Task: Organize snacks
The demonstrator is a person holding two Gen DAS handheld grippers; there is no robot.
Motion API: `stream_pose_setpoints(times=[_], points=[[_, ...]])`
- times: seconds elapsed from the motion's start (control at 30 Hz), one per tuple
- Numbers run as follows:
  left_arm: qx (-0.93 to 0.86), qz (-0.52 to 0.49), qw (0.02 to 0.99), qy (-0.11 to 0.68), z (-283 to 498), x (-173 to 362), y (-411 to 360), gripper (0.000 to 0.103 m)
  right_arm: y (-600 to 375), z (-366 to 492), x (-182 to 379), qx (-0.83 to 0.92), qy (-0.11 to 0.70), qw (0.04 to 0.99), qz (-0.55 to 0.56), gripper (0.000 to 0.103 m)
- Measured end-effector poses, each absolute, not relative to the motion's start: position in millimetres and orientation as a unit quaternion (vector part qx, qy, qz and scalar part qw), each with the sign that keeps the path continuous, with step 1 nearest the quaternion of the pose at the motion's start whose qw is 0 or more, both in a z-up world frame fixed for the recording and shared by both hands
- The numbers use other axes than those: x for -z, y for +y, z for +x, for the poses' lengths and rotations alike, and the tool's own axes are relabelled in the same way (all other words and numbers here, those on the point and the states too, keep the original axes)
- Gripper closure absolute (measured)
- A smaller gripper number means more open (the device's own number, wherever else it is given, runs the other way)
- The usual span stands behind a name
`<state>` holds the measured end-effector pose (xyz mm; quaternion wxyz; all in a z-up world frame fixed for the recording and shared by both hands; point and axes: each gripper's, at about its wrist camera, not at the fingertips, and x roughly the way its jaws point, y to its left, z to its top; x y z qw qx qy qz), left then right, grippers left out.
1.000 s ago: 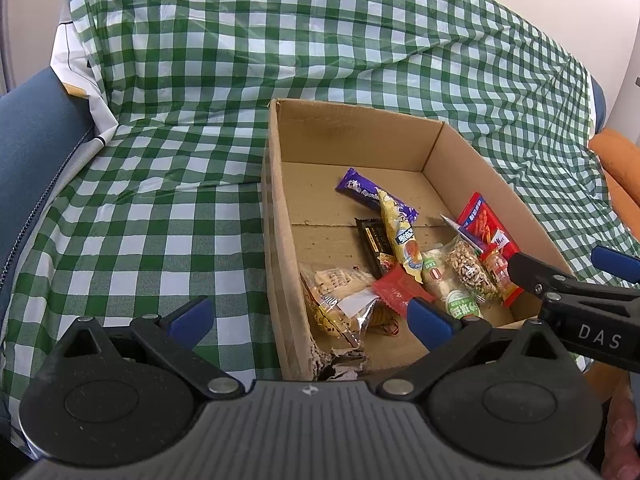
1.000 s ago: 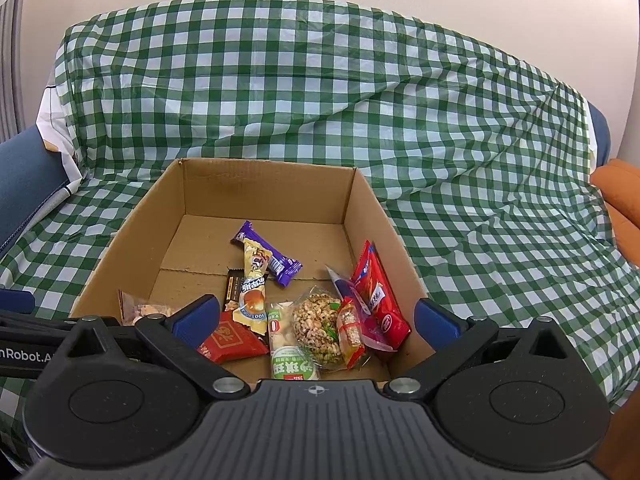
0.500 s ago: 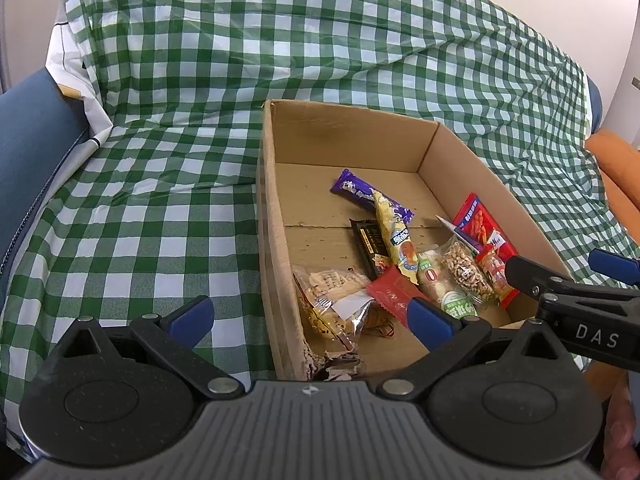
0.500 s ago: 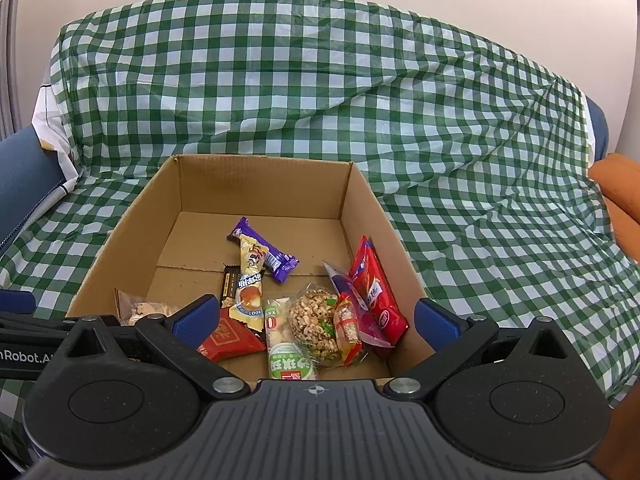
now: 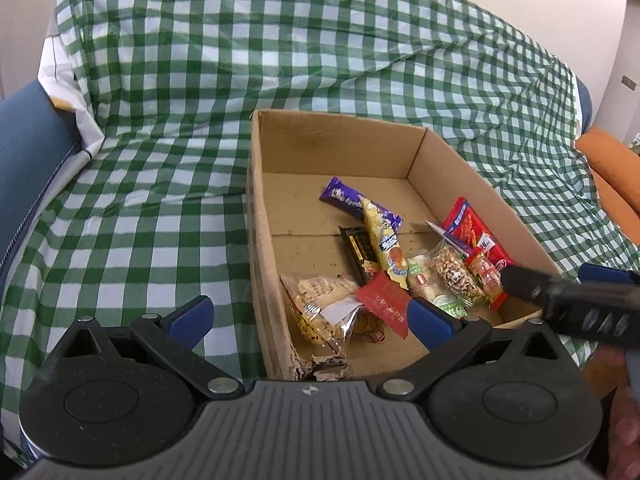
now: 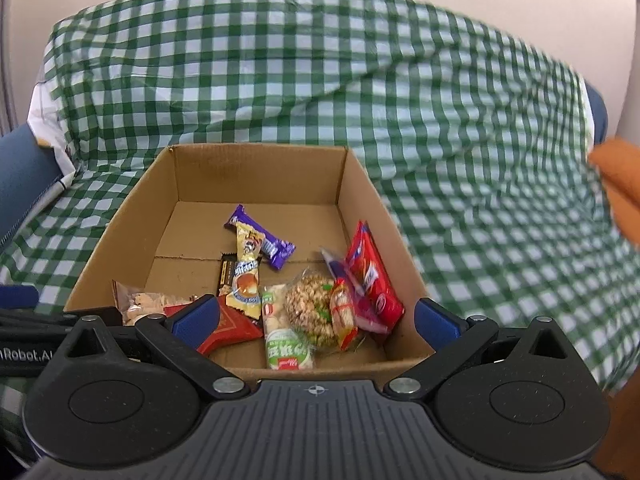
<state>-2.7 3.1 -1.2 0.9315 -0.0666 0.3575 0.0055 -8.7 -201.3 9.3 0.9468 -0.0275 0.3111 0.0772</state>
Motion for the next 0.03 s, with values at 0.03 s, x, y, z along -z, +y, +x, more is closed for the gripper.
stream_pose_setpoints(times=[0.03], points=[[-0.006,-0.064,0.933,0.355,-2.9,0.6,2.4,0.000,-206.9,-7.0,-10.8,-0.082,0.319,0.944,-0.006,0.001]])
